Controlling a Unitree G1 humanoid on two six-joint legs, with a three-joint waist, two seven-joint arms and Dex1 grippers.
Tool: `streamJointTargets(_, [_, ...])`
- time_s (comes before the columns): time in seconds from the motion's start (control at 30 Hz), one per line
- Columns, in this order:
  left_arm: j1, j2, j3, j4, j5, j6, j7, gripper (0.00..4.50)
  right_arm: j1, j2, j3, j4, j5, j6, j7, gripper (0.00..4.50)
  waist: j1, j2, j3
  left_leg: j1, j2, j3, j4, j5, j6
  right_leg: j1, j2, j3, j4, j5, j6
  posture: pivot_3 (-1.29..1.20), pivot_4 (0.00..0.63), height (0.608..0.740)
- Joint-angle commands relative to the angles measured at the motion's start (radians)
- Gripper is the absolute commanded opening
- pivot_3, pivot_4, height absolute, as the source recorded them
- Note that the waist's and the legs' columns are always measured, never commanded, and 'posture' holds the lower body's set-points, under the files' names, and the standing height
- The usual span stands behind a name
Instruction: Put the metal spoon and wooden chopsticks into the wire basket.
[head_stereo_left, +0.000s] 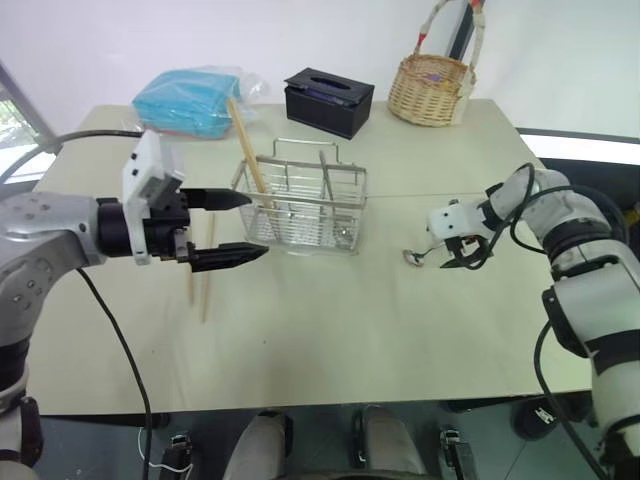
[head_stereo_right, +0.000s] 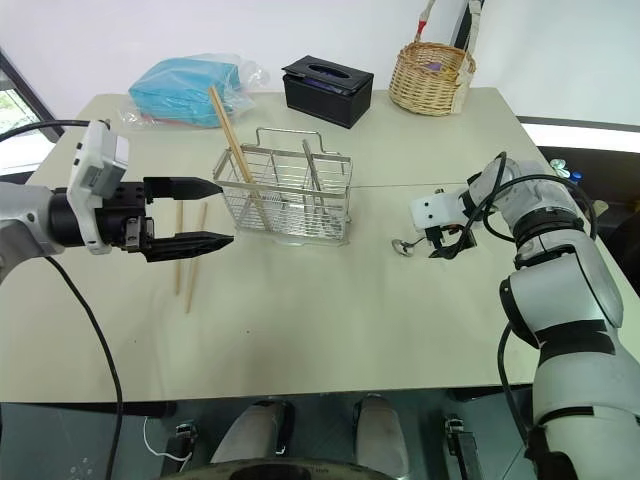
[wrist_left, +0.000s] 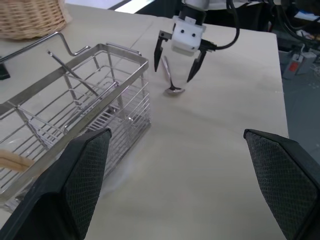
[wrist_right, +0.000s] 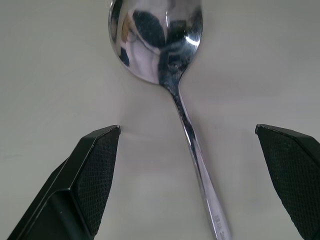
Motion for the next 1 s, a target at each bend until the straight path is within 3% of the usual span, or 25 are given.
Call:
streamJointTargets(0.03, [-0.028, 0.006, 0.025, -0.017, -0.012, -0.004, 0.013, 4.5, -0.025, 0.009, -0.028, 0.001, 0.007, 0.002, -0.02, 4.46, -0.001, 0.0, 0.0, 0.0, 0.0, 0.0, 0.0, 0.0, 0.0, 0.0, 0.0, 0.0, 0.0, 0.0, 0.0, 0.0, 0.15, 0.661])
streamJointTargets(0.07, [-0.031, 0.004, 0.023, -0.015, -0.01, -0.005, 0.017, 4.5, -0.025, 0.012, -0.031, 0.001, 0.009, 0.004, -0.02, 4.46, -0.001, 0.0, 0.0, 0.0, 0.0, 0.0, 0.0, 0.0, 0.0, 0.0, 0.0, 0.0, 0.0, 0.0, 0.0, 0.0, 0.15, 0.661])
streamJointTargets(0.17, [-0.048, -0.002, 0.02, -0.008, -0.011, -0.004, 0.026, 4.5, -0.02, 0.019, -0.042, 0.003, 0.018, 0.011, -0.007, 3.66, 0.001, 0.0, 0.0, 0.0, 0.0, 0.0, 0.0, 0.0, 0.0, 0.0, 0.0, 0.0, 0.0, 0.0, 0.0, 0.0, 0.15, 0.661])
streamJointTargets(0.4, [-0.089, -0.014, 0.013, 0.019, -0.006, -0.006, 0.036, 4.5, -0.012, 0.028, -0.068, 0.001, 0.036, 0.035, 0.032, 0.01, 0.0, -0.001, 0.0, 0.0, 0.0, 0.0, 0.0, 0.0, 0.0, 0.0, 0.0, 0.0, 0.0, 0.0, 0.0, 0.0, 0.15, 0.661])
streamJointTargets(0.73, [-0.127, -0.022, 0.003, 0.063, 0.018, -0.024, 0.035, 4.5, -0.006, 0.018, -0.087, -0.002, 0.04, 0.053, 0.047, 0.01, -0.001, -0.001, 0.0, 0.0, 0.0, 0.0, 0.001, 0.0, 0.0, 0.0, 0.0, 0.001, 0.0, 0.0, 0.0, 0.0, 0.15, 0.661])
streamJointTargets(0.83, [-0.134, -0.025, 0.002, 0.073, 0.024, -0.029, 0.033, 4.5, -0.014, 0.01, -0.088, -0.002, 0.039, 0.059, 0.06, 0.85, -0.002, -0.001, 0.0, 0.0, 0.0, 0.0, 0.001, 0.0, 0.0, 0.0, 0.0, 0.001, 0.0, 0.0, 0.0, 0.0, 0.15, 0.661])
streamJointTargets(0.97, [-0.15, -0.034, -0.004, 0.085, 0.035, -0.039, 0.034, 4.5, -0.012, 0.004, -0.079, -0.006, 0.018, 0.033, 0.016, 2.81, -0.001, -0.001, 0.0, 0.0, 0.0, 0.0, 0.001, 0.0, 0.0, 0.0, 0.0, 0.001, 0.0, 0.0, 0.0, 0.0, 0.15, 0.661])
streamJointTargets(1.0, [-0.154, -0.037, -0.006, 0.088, 0.038, -0.041, 0.035, 4.5, -0.01, 0.004, -0.075, -0.005, 0.013, 0.028, 0.005, 2.81, -0.001, -0.001, 0.0, 0.0, 0.0, 0.0, 0.001, 0.0, 0.0, 0.0, 0.0, 0.001, 0.0, 0.0, 0.0, 0.0, 0.15, 0.661])
